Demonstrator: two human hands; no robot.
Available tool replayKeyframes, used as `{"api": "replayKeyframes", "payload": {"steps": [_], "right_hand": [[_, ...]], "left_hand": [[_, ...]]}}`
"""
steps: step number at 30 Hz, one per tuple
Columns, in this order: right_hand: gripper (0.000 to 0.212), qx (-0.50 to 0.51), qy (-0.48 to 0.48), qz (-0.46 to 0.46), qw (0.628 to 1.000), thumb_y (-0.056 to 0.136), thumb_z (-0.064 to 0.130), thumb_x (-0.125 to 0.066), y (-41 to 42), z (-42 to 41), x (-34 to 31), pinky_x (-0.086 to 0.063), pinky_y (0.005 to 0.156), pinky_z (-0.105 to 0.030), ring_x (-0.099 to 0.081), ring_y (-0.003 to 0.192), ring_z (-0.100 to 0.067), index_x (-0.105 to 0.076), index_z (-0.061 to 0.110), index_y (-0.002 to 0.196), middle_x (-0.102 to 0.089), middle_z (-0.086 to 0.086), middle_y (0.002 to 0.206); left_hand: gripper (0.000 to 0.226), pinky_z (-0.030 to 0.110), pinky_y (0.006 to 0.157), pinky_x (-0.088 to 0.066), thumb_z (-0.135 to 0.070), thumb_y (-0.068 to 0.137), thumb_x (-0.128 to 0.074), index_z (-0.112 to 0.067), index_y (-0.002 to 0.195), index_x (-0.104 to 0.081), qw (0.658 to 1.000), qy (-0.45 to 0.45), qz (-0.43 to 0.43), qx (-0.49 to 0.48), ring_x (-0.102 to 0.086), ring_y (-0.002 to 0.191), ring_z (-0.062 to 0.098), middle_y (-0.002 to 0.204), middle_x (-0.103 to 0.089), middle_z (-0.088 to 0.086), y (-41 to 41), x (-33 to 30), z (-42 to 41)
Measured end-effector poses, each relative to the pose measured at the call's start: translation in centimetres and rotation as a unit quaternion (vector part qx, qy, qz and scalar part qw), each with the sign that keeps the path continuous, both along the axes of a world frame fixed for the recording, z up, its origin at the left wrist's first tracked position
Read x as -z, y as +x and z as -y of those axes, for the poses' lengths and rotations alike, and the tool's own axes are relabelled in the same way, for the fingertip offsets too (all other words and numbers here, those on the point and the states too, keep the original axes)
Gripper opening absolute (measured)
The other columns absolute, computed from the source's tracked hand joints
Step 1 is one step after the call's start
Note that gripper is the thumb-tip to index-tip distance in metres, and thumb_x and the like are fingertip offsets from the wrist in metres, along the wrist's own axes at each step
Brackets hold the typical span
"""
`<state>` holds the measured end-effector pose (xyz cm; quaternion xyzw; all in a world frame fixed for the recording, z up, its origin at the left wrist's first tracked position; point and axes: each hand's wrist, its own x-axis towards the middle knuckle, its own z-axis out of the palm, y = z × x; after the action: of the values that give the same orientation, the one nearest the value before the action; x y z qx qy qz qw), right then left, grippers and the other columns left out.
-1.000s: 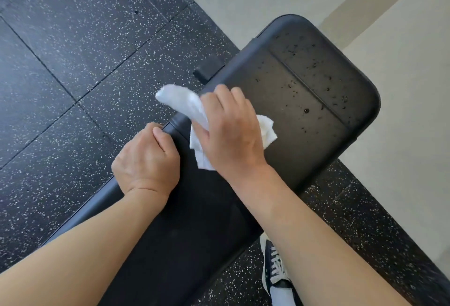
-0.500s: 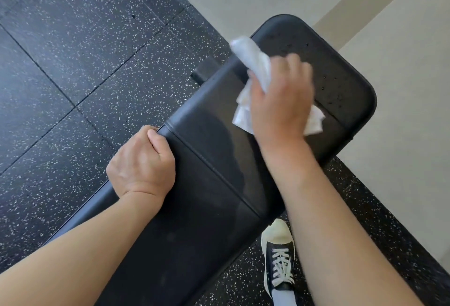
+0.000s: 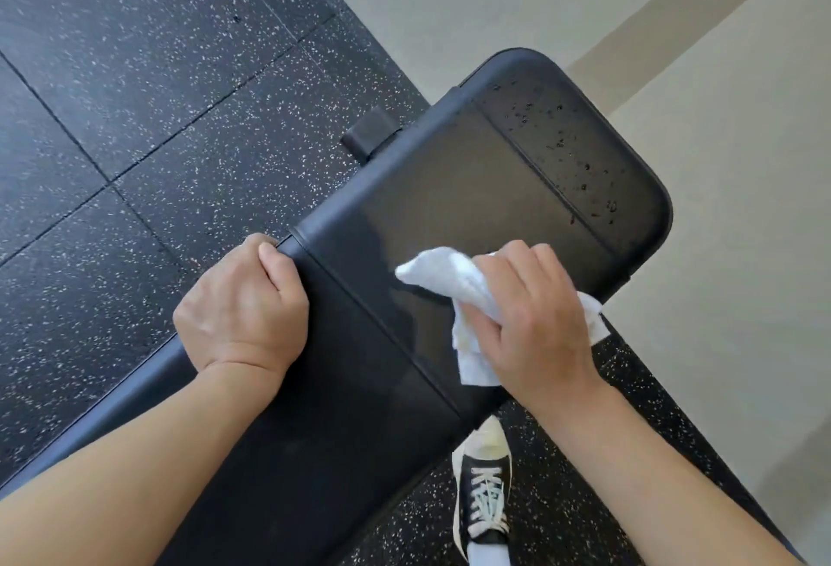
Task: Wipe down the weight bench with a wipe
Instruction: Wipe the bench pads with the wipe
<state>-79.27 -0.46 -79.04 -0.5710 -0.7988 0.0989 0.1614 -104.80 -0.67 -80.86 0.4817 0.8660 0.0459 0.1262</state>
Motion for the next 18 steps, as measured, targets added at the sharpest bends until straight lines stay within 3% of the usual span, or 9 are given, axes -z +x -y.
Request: {"api": "replayKeyframes", "payload": {"steps": [6, 9, 12, 15, 18], "right_hand": [[0.021, 0.132, 0.027, 0.004, 0.991, 0.091, 0.025, -0.072, -3.5, -9.5, 0.4, -0.045, 0.067, -0.040, -0.051, 0.082, -0.029, -0.062, 0.006, 0.093, -0.060, -0.011, 0.092], [0.021, 0.134, 0.035, 0.046, 0.989, 0.095, 0.034, -0.063, -7.9, -15.4, 1.0, -0.038, 0.076, -0.036, -0.055, 0.100, -0.028, -0.064, 0.015, 0.102, -0.063, -0.004, 0.107], [0.016, 0.090, -0.009, 0.108, 0.990, 0.095, 0.027, -0.057, -10.7, -19.1, 1.8, -0.030, 0.079, -0.035, -0.054, 0.112, -0.025, -0.066, 0.023, 0.108, -0.064, 0.000, 0.113], [0.018, 0.071, -0.041, 0.119, 0.989, 0.094, 0.021, -0.054, -11.3, -18.8, 1.7, -0.030, 0.080, -0.036, -0.054, 0.111, -0.026, -0.067, 0.023, 0.107, -0.064, -0.001, 0.112], [0.012, 0.047, -0.004, 0.052, 0.998, 0.094, 0.027, -0.058, -10.5, -13.6, 0.8, -0.033, 0.076, -0.034, -0.054, 0.103, -0.026, -0.064, 0.018, 0.100, -0.062, -0.002, 0.106]], "left_hand": [[0.044, 0.037, 0.067, -0.029, -0.040, 0.097, -0.019, -0.023, 0.089, -0.058, 1.000, 0.010, 0.005, -0.001, -0.039, 0.071, 0.027, 0.070, -0.041, -0.007, 0.1, -0.2, -0.1], [0.043, 0.037, 0.066, -0.028, -0.041, 0.097, -0.017, -0.021, 0.084, -0.054, 1.000, -0.001, 0.003, -0.004, -0.040, 0.068, 0.029, 0.063, -0.035, -0.010, 0.0, -0.2, 0.0], [0.043, 0.038, 0.066, -0.029, -0.041, 0.097, -0.017, -0.021, 0.084, -0.052, 1.000, -0.010, -0.002, -0.006, -0.041, 0.068, 0.030, 0.062, -0.035, -0.010, 0.0, -0.1, 0.0], [0.045, 0.038, 0.066, -0.028, -0.043, 0.096, -0.015, -0.021, 0.083, -0.052, 1.000, -0.011, -0.004, -0.002, -0.040, 0.068, 0.030, 0.062, -0.035, -0.010, 0.1, -0.2, 0.0], [0.045, 0.038, 0.066, -0.028, -0.043, 0.095, -0.015, -0.020, 0.081, -0.051, 1.000, -0.009, -0.004, -0.002, -0.038, 0.065, 0.030, 0.061, -0.036, -0.009, 0.1, -0.2, 0.0]]}}
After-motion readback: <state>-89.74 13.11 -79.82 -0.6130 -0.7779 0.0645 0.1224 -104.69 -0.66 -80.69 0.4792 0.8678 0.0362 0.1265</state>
